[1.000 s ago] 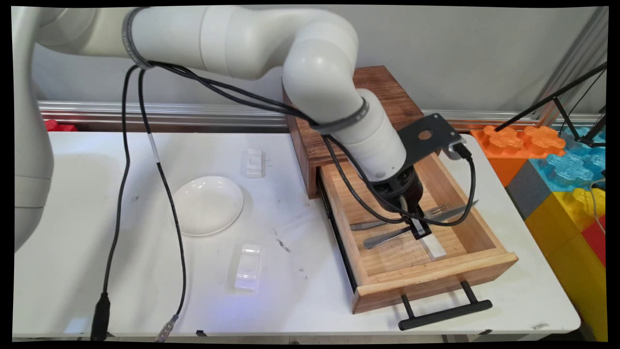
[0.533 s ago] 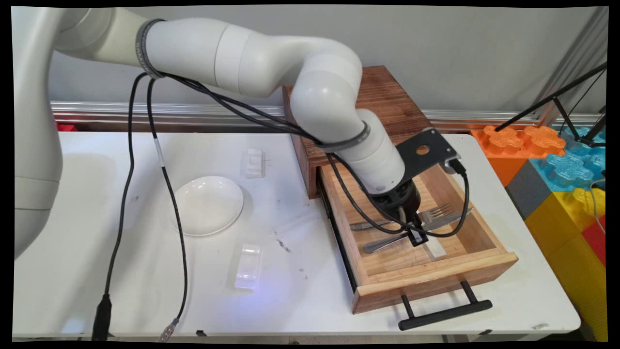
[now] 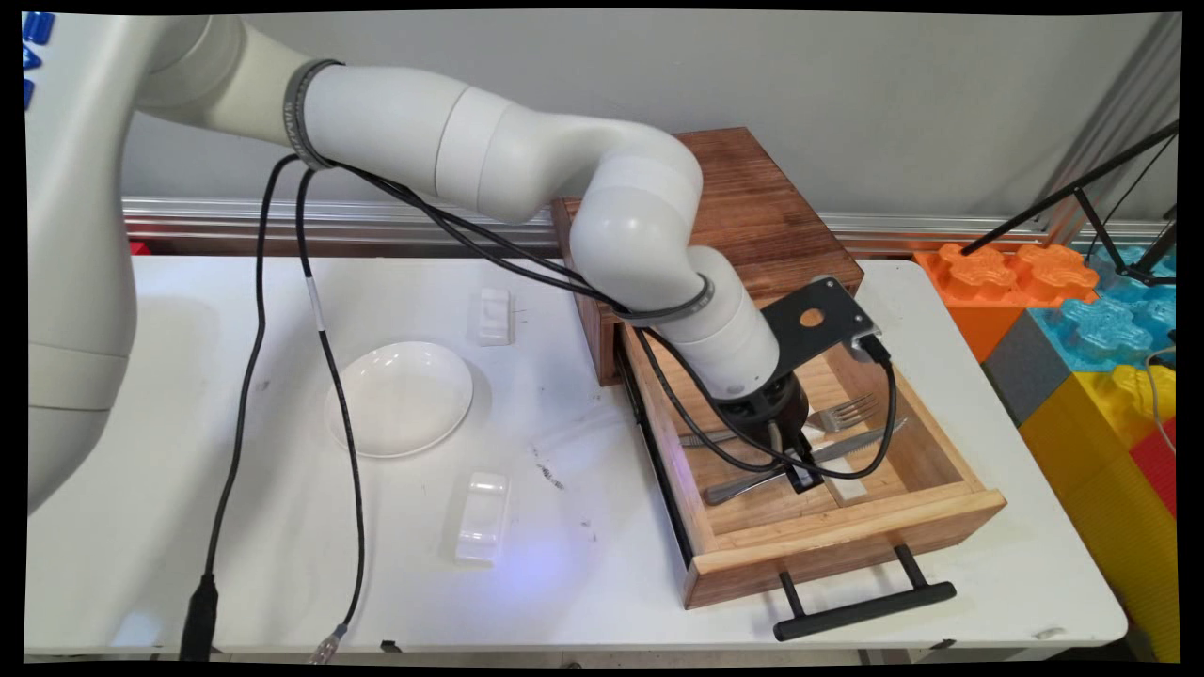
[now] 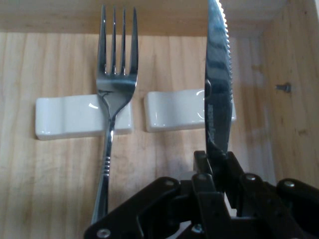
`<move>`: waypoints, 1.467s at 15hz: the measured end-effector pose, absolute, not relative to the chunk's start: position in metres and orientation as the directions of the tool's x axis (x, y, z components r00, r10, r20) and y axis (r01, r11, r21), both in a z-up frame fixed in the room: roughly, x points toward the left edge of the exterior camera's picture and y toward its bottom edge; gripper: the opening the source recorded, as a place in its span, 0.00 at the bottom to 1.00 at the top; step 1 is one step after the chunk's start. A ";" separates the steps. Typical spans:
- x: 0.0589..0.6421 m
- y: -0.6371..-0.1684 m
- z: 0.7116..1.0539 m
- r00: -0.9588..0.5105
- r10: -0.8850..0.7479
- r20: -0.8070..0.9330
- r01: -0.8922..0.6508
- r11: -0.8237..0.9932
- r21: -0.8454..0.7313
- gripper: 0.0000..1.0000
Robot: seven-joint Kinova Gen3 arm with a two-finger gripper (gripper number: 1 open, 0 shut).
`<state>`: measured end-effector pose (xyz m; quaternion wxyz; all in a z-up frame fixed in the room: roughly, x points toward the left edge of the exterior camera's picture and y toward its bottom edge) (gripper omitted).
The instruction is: Place the picked object into the drawer
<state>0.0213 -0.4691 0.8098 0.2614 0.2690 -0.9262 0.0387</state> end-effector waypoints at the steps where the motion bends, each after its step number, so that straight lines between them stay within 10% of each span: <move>1: 0.021 -0.469 0.807 -0.717 -0.481 0.505 -0.521 0.851 0.072 0.00; 18: 0.017 -0.471 0.788 -0.703 -0.507 0.499 -0.527 0.842 0.114 0.00; 19: 0.017 -0.471 0.788 -0.703 -0.506 0.500 -0.524 0.844 0.116 1.00; 22: 0.017 -0.471 0.788 -0.706 -0.500 0.501 -0.518 0.848 0.117 1.00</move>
